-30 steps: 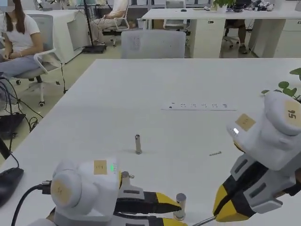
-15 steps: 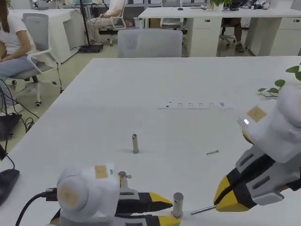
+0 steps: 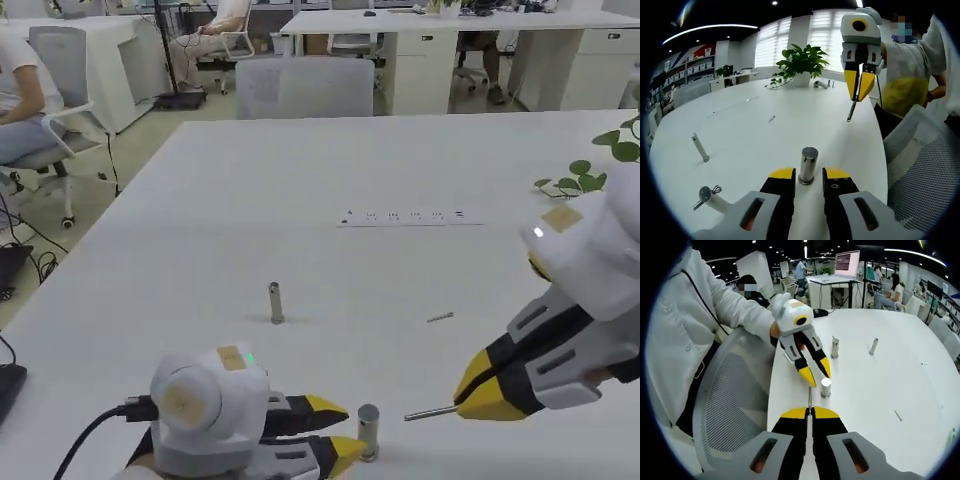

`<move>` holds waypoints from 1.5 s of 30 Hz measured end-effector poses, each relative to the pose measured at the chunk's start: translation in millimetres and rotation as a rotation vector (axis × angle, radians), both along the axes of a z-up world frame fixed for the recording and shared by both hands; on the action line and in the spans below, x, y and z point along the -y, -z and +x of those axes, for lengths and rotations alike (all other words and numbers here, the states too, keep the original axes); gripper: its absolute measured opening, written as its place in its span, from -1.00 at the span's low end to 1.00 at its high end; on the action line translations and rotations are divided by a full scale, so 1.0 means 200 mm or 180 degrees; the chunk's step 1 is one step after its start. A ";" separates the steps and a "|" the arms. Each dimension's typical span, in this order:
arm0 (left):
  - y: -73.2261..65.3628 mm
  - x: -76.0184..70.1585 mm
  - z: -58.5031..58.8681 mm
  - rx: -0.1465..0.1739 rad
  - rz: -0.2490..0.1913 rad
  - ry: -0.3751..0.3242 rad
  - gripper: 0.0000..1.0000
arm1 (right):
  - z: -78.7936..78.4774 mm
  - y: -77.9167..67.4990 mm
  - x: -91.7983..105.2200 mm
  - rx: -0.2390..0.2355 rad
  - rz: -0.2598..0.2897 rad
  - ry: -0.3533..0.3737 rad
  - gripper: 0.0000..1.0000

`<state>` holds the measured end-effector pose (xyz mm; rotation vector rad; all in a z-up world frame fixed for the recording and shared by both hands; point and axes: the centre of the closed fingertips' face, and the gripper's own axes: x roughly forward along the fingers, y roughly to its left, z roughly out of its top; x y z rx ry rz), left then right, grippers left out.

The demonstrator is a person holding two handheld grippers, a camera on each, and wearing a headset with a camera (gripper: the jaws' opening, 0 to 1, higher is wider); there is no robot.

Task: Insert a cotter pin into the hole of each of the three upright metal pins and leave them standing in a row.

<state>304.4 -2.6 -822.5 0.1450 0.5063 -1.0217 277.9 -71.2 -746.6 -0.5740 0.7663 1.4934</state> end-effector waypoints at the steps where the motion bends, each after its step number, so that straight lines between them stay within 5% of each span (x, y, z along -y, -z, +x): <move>1: 0.02 0.01 0.00 -0.0010 0.0020 -0.0035 -0.59 | 0.00 0.00 0.00 0.0002 0.0006 0.0011 -0.94; 7: 0.09 0.03 0.01 0.0019 0.0234 -0.0193 -0.58 | 0.00 -0.01 0.00 0.0000 0.0029 0.0054 -0.94; 18: 0.10 0.06 0.06 0.0084 0.0225 -0.0608 -0.67 | 0.00 0.00 0.00 0.0006 0.0037 0.0096 -0.94; 21: 0.10 0.06 0.07 0.0010 0.0152 -0.0731 -0.68 | 0.00 -0.01 0.00 0.0013 0.0043 0.0105 -0.94; 30: 0.12 0.08 0.06 0.0050 0.0222 -0.0725 -0.75 | 0.00 0.00 0.01 0.0007 0.0041 0.0127 -0.94; 37: 0.12 0.08 0.06 0.0096 0.0266 -0.0516 -0.77 | 0.00 0.02 0.01 -0.0008 0.0003 0.0103 -0.94; 45: 0.12 0.08 0.03 0.0138 0.0271 0.0198 -0.78 | -0.01 0.04 0.01 -0.0032 -0.0015 0.0088 -0.94</move>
